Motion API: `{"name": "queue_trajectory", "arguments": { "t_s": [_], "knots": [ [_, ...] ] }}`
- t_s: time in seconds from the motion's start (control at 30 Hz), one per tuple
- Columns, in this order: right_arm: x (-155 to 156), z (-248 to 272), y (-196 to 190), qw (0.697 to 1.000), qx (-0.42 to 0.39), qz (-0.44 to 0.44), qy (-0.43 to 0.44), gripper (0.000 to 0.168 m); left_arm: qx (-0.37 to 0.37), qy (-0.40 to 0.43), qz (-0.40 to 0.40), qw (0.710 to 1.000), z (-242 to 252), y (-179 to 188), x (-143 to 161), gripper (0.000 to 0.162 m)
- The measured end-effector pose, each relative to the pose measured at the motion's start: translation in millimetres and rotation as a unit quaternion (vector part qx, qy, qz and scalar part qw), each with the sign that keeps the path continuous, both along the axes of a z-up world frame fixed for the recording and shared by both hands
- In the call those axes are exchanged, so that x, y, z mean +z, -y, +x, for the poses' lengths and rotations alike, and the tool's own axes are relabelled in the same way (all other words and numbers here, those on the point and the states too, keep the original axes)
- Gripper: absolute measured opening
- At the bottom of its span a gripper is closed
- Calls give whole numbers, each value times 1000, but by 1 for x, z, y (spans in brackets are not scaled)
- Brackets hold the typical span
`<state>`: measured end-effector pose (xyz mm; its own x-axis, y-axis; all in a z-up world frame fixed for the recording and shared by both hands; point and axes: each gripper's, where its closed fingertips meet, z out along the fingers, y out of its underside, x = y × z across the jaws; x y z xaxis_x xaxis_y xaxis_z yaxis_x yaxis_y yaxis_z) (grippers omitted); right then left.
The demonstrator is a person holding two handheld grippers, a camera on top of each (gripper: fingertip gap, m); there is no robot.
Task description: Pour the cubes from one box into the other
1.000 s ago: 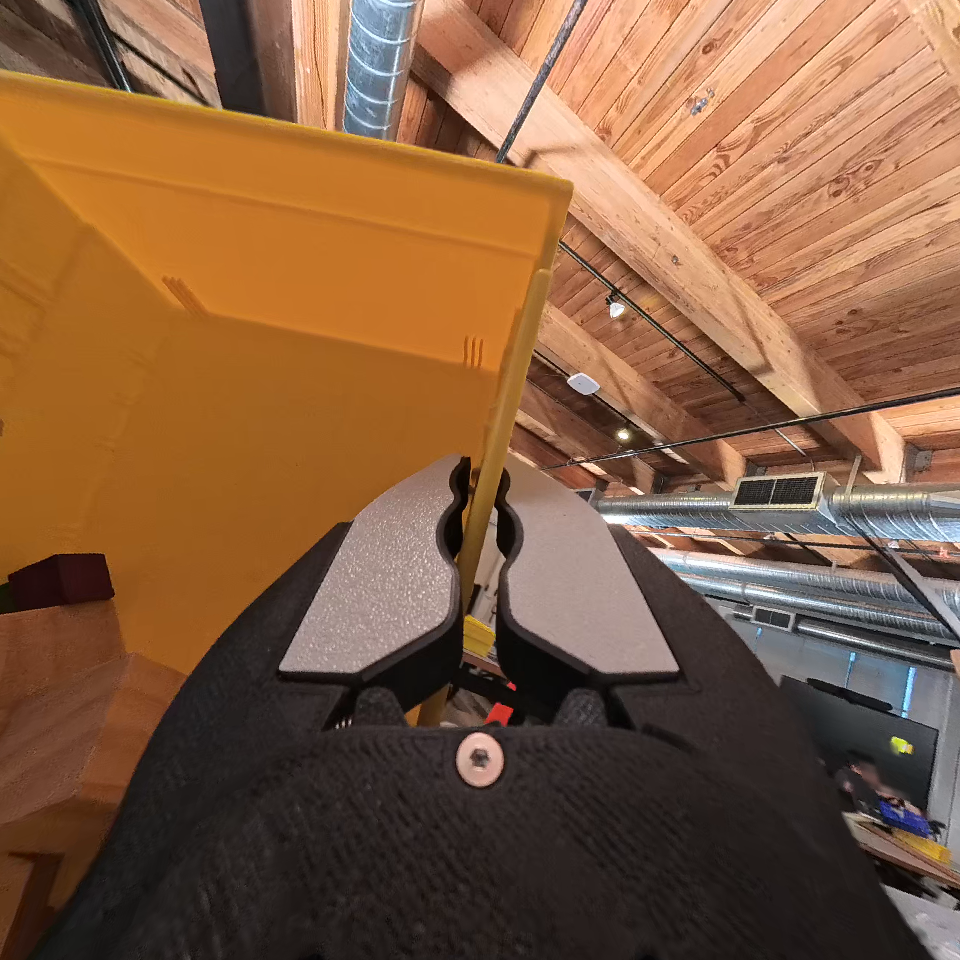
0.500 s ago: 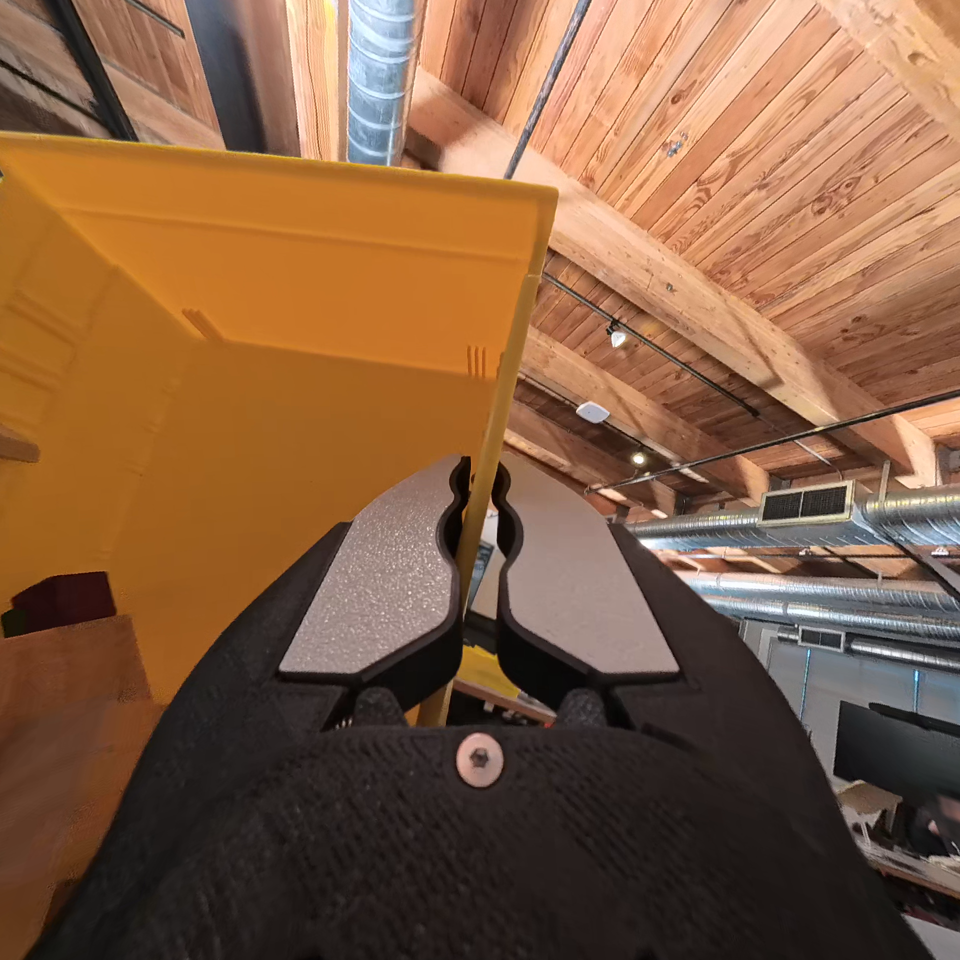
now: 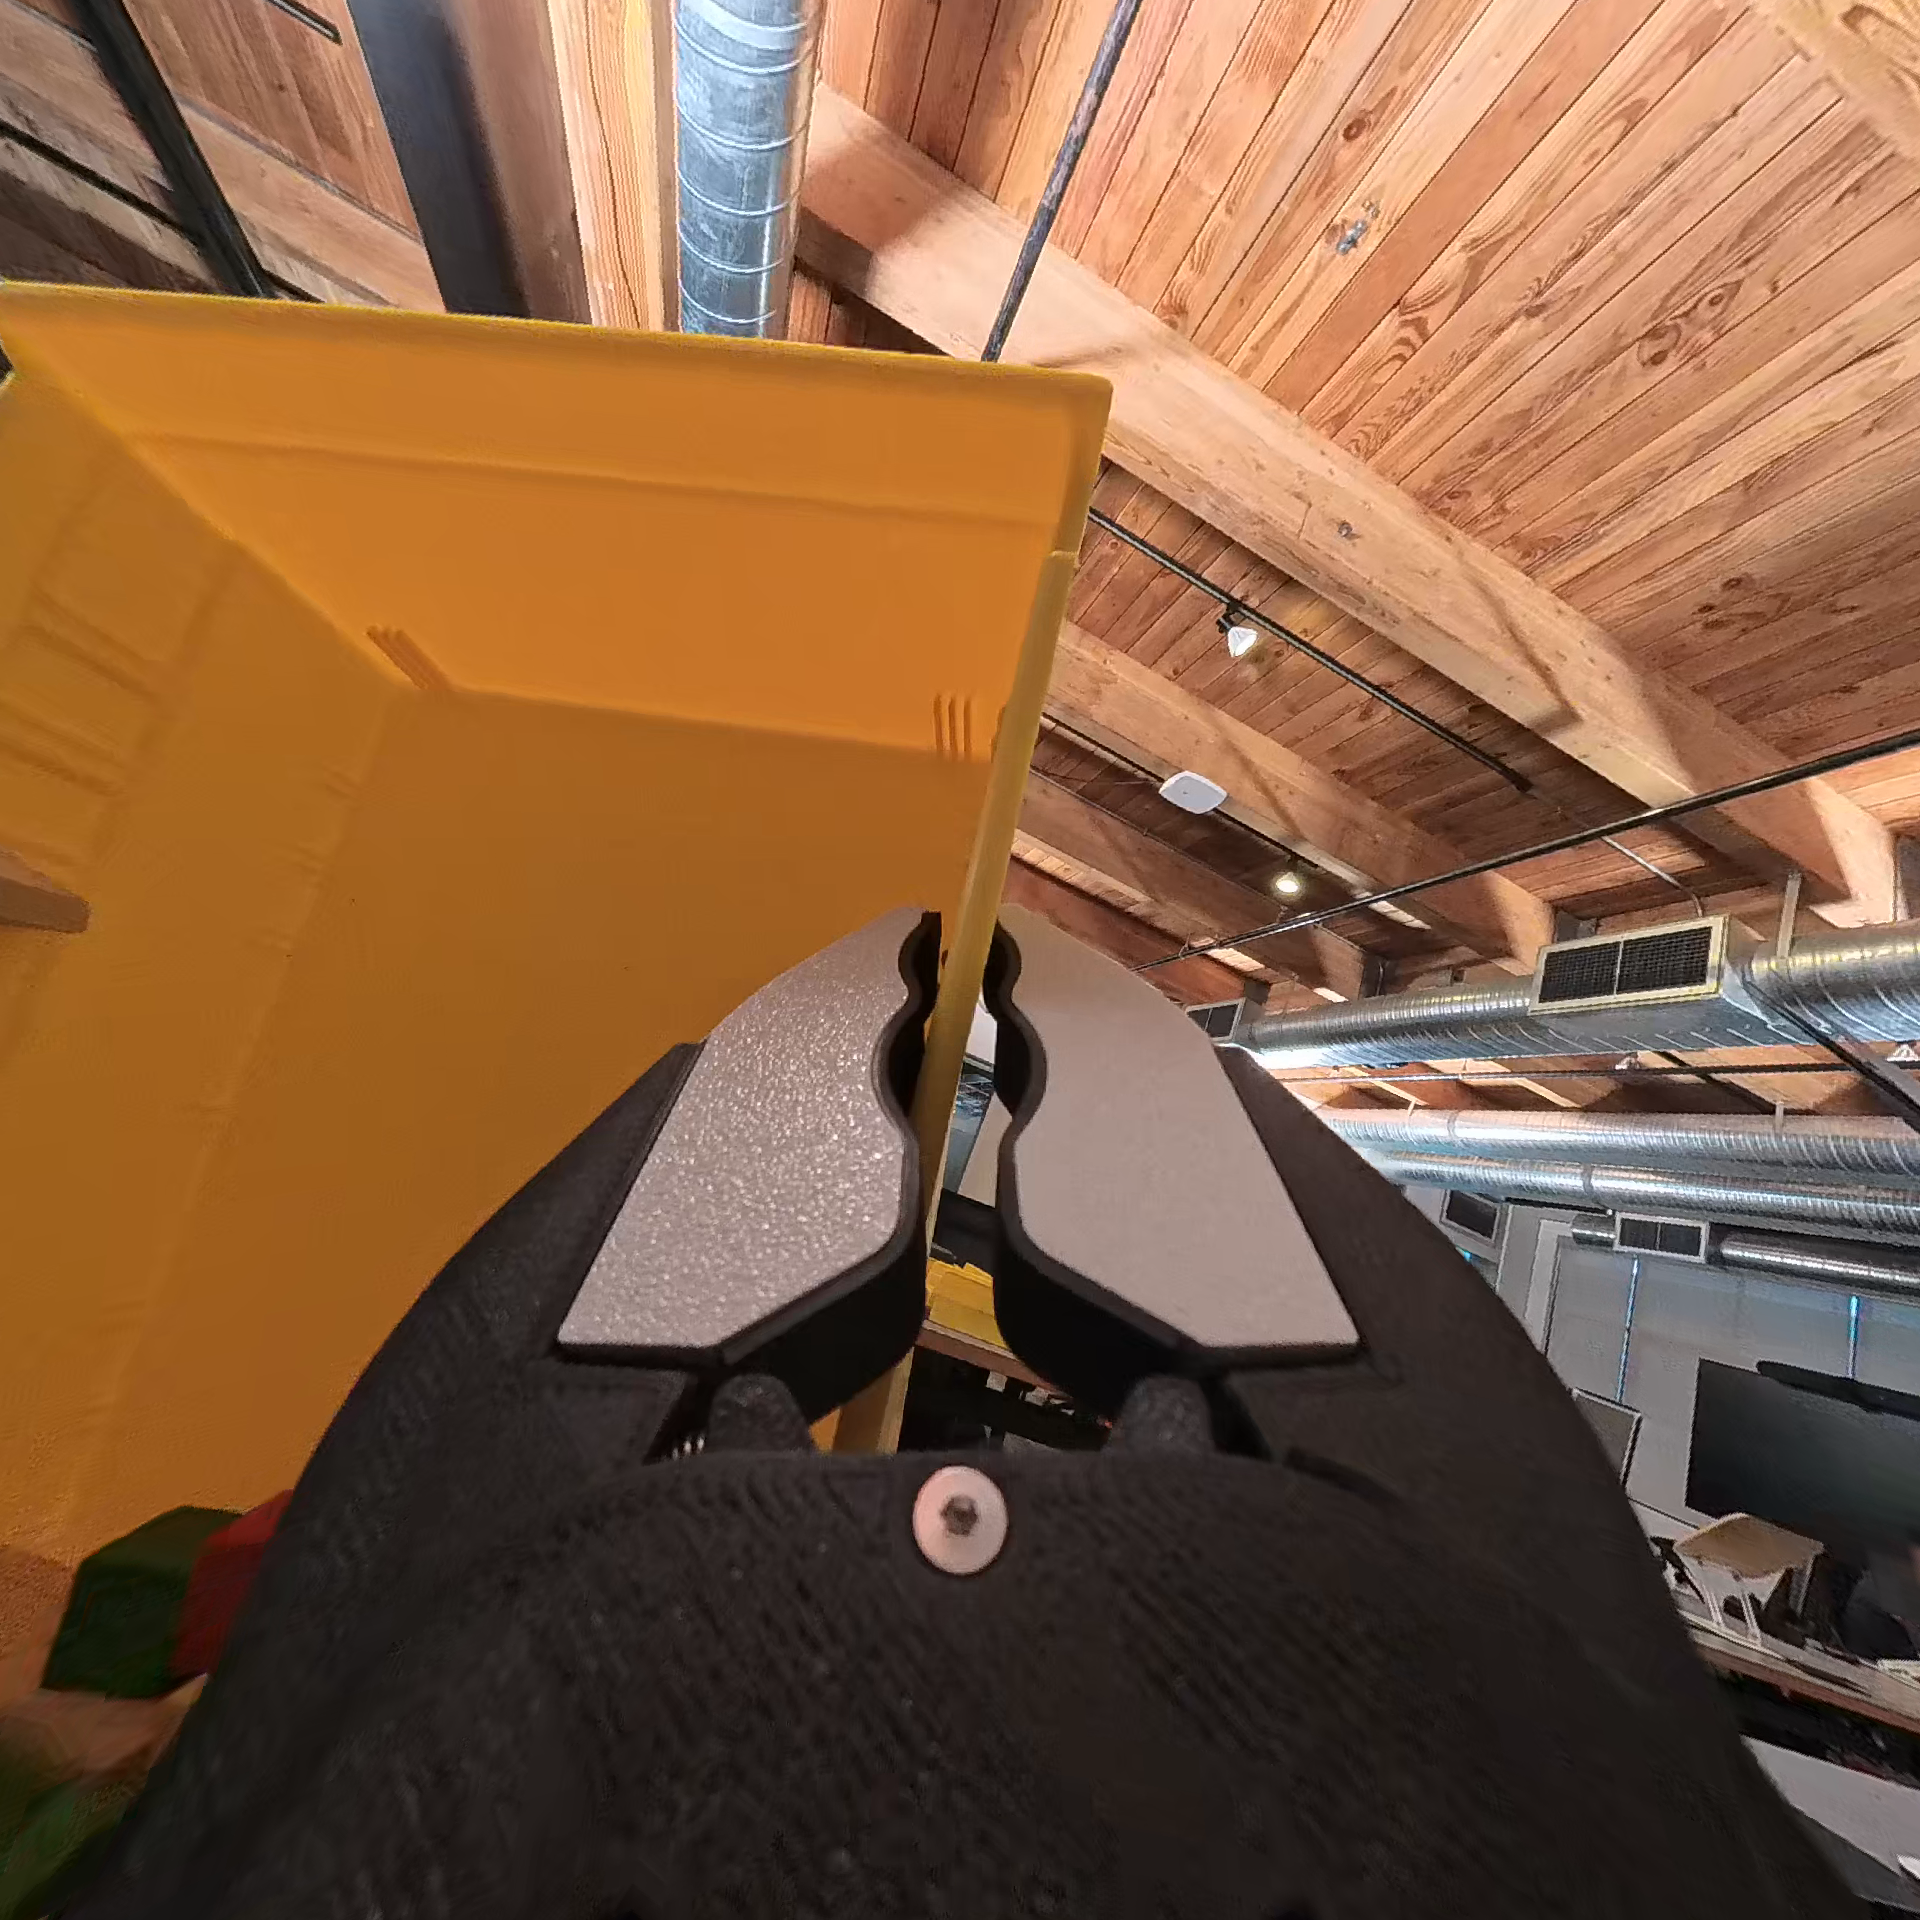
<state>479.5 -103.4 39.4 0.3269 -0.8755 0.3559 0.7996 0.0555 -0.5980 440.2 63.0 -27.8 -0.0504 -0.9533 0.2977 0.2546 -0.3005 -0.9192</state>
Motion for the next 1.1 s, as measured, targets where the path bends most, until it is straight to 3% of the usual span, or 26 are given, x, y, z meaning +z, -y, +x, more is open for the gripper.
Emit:
{"name": "queue_trajectory", "arguments": {
  "t_s": [0.43, 0.83, 1.1],
  "knots": [
    [2, -5, 0, 1000, -4, -2, 11, 8, -5, 4, -2, 1000, -3, 0, 0, 13],
    [27, -26, 8, 997, -8, 22, 67, 7, -1, 55, 11, 998, -17, 5, 28, 13],
    [27, -25, 12, 997, -13, 39, 65, 7, 3, 53, 16, 998, -18, 7, 35, 12]
  ]
}}
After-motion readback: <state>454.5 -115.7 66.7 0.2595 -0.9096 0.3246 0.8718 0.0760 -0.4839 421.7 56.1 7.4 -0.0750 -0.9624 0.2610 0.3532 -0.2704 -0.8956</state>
